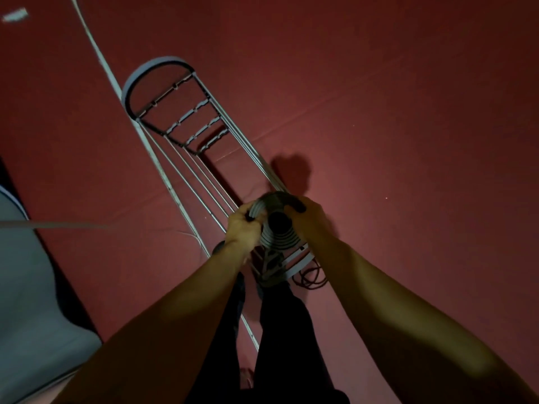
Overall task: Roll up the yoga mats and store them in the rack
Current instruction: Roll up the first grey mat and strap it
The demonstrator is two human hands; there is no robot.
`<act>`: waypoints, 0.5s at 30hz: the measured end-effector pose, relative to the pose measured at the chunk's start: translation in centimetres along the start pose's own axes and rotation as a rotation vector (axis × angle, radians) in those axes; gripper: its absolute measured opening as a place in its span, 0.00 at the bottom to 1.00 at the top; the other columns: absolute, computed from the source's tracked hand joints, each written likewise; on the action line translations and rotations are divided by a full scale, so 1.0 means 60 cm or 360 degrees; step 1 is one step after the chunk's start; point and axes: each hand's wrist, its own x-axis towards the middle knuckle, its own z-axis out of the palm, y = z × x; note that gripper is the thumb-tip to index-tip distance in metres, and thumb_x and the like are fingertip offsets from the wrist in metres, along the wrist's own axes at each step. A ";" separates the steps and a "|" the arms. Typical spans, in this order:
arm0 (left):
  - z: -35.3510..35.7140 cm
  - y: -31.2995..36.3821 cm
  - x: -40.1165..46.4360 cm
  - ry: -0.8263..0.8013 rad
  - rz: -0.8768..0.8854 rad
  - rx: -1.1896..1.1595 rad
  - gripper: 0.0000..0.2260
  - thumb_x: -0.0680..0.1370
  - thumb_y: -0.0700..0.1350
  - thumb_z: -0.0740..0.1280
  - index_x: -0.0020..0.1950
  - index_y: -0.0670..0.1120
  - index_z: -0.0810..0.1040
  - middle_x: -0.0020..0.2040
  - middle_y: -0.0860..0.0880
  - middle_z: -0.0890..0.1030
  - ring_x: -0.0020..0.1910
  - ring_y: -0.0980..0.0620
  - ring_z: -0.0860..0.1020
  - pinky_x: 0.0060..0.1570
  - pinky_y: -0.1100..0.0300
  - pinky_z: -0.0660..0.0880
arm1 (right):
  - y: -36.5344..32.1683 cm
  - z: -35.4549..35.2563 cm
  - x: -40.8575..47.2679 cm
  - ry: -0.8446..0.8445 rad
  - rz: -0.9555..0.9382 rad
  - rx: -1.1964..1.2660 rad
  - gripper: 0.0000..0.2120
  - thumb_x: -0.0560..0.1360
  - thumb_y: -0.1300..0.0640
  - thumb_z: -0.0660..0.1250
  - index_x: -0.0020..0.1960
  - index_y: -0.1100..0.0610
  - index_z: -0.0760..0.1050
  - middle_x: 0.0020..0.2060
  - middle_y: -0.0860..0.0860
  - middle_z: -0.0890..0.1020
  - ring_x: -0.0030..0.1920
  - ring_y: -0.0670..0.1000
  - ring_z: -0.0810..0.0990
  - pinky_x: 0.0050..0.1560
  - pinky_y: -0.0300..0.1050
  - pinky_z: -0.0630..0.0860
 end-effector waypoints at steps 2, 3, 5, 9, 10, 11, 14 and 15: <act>-0.002 0.001 -0.004 0.0006 -0.0006 0.0022 0.12 0.82 0.40 0.70 0.65 0.43 0.80 0.51 0.48 0.84 0.45 0.52 0.82 0.55 0.58 0.80 | 0.005 -0.001 -0.005 0.0023 -0.0012 0.0010 0.22 0.81 0.53 0.69 0.74 0.54 0.74 0.64 0.57 0.81 0.61 0.61 0.81 0.55 0.50 0.78; -0.003 -0.002 -0.006 0.0001 -0.0006 0.0027 0.11 0.82 0.39 0.70 0.64 0.43 0.81 0.52 0.47 0.84 0.48 0.49 0.83 0.57 0.54 0.81 | 0.008 0.000 -0.012 0.0029 -0.0020 0.0005 0.22 0.81 0.53 0.69 0.74 0.54 0.74 0.64 0.57 0.81 0.61 0.60 0.81 0.56 0.50 0.78; -0.009 -0.018 -0.010 0.0019 -0.0015 0.0035 0.09 0.81 0.38 0.70 0.61 0.45 0.81 0.50 0.49 0.84 0.54 0.42 0.83 0.59 0.46 0.81 | 0.018 0.006 -0.023 0.0021 -0.0050 -0.0038 0.23 0.81 0.51 0.70 0.74 0.54 0.73 0.66 0.56 0.80 0.63 0.60 0.80 0.60 0.52 0.78; -0.016 -0.060 -0.030 0.0030 -0.0148 0.0032 0.14 0.82 0.36 0.68 0.68 0.40 0.77 0.59 0.41 0.83 0.60 0.38 0.82 0.61 0.41 0.79 | 0.043 0.023 -0.031 -0.0145 -0.0088 -0.0254 0.20 0.83 0.56 0.65 0.75 0.54 0.73 0.63 0.58 0.80 0.62 0.62 0.80 0.54 0.46 0.76; -0.014 -0.070 -0.034 0.0049 -0.0165 0.0025 0.15 0.82 0.35 0.67 0.69 0.38 0.76 0.62 0.38 0.82 0.61 0.37 0.81 0.62 0.41 0.78 | 0.049 0.025 -0.031 -0.0154 -0.0079 -0.0304 0.19 0.84 0.57 0.63 0.75 0.54 0.72 0.63 0.58 0.80 0.59 0.61 0.81 0.48 0.41 0.73; -0.012 -0.077 -0.038 0.0072 -0.0165 0.0019 0.16 0.82 0.34 0.67 0.70 0.37 0.75 0.63 0.36 0.81 0.63 0.36 0.80 0.64 0.42 0.77 | 0.054 0.027 -0.031 -0.0130 -0.0075 -0.0336 0.19 0.85 0.58 0.62 0.75 0.54 0.72 0.63 0.58 0.81 0.56 0.59 0.81 0.43 0.37 0.69; -0.007 -0.085 -0.040 0.0049 -0.0160 0.0000 0.16 0.83 0.32 0.64 0.71 0.37 0.74 0.63 0.38 0.80 0.63 0.38 0.80 0.66 0.42 0.76 | 0.059 0.033 -0.031 -0.0023 -0.0086 -0.0421 0.19 0.86 0.56 0.59 0.76 0.51 0.71 0.64 0.58 0.80 0.57 0.58 0.80 0.45 0.39 0.69; -0.007 -0.084 -0.040 0.0032 -0.0146 0.0000 0.16 0.83 0.33 0.64 0.71 0.38 0.75 0.62 0.40 0.81 0.62 0.39 0.80 0.66 0.43 0.77 | 0.059 0.036 -0.029 -0.0003 -0.0083 -0.0434 0.19 0.86 0.55 0.59 0.76 0.51 0.71 0.65 0.58 0.80 0.57 0.59 0.80 0.48 0.42 0.71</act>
